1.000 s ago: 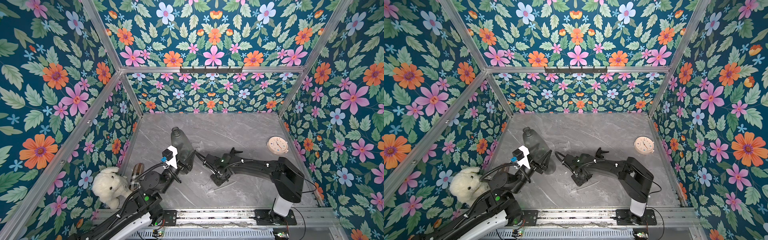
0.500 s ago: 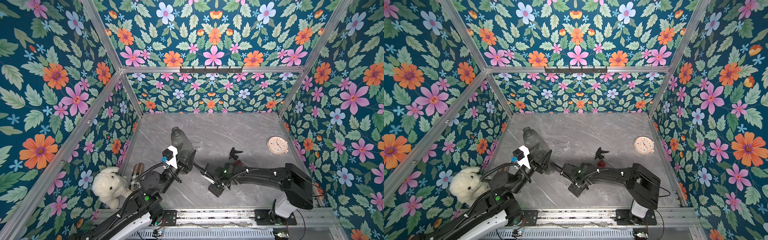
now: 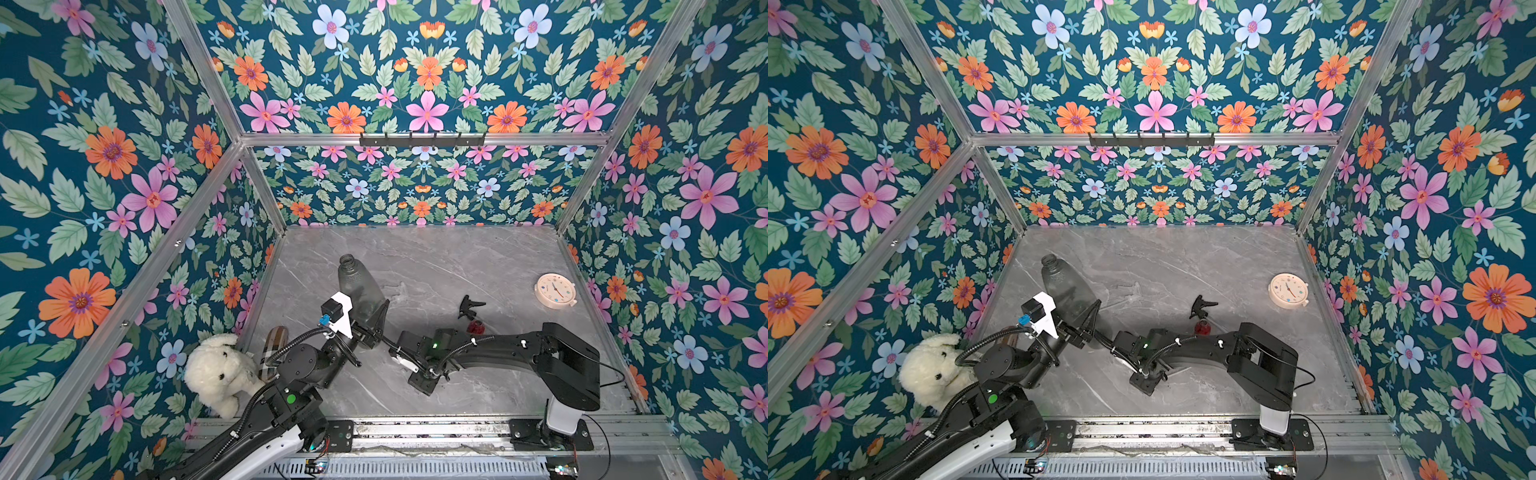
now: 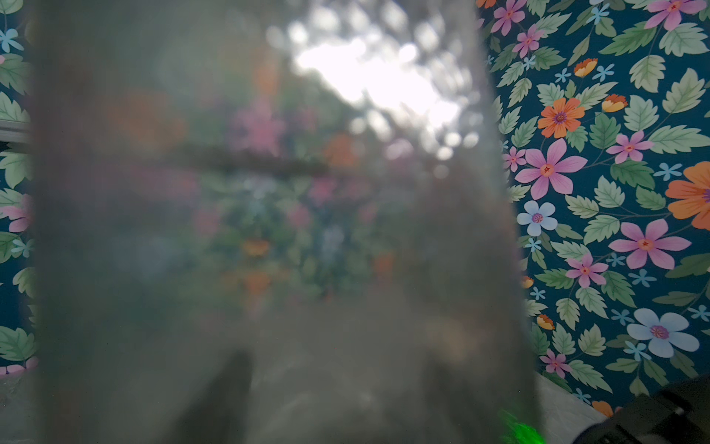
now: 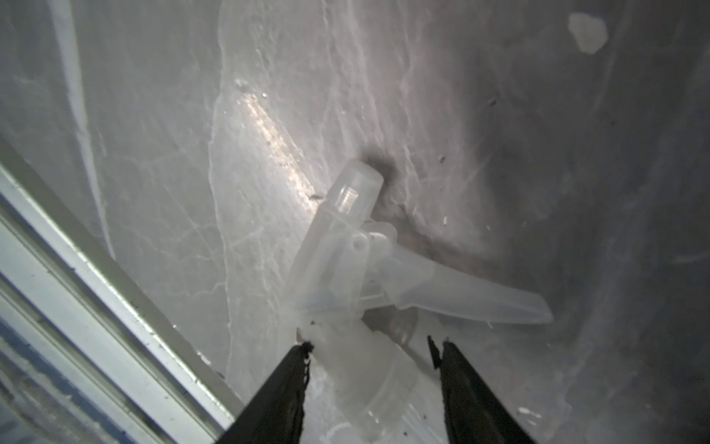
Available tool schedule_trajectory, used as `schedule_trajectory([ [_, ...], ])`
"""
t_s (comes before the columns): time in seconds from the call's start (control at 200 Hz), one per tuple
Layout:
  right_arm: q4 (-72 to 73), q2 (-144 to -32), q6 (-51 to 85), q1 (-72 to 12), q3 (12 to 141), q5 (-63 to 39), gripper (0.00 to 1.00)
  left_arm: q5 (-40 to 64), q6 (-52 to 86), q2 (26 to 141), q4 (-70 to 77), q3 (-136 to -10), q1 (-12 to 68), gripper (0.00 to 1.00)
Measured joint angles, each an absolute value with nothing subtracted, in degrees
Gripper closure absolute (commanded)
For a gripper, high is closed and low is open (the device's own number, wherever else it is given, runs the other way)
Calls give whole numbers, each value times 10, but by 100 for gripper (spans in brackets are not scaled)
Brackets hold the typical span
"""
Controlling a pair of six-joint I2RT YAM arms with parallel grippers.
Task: Attach spray nozzles to spray bottles
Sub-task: Pick up the spray nozzle from the center of the board.
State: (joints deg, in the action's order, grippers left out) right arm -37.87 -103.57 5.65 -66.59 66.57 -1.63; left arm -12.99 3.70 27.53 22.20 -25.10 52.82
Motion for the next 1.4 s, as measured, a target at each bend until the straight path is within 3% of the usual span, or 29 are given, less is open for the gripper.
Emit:
schedule_trajectory([
  [0.065,-378,-1038,57,-666,666,-24,55,-130,37,276,222,-251,528,100],
  [0.19,-376,-1038,66,-662,665,-33,56,-130,37,279,222,-251,528,100],
  [0.28,-385,-1039,99,-648,669,-41,63,-130,37,281,222,-251,528,100],
  [0.415,-393,-1053,185,-620,687,-43,64,-130,37,281,222,-251,528,100],
  [0.6,-377,-1040,284,-605,670,-47,51,-131,38,281,222,-251,528,100],
  [0.775,-375,-1000,292,-603,666,-18,42,-131,41,281,222,-251,528,100],
  [1.025,-409,-1007,225,-617,698,-6,41,-131,42,282,222,-251,528,100],
  [1.4,-449,-1067,164,-643,732,17,49,-132,42,281,222,-251,529,100],
])
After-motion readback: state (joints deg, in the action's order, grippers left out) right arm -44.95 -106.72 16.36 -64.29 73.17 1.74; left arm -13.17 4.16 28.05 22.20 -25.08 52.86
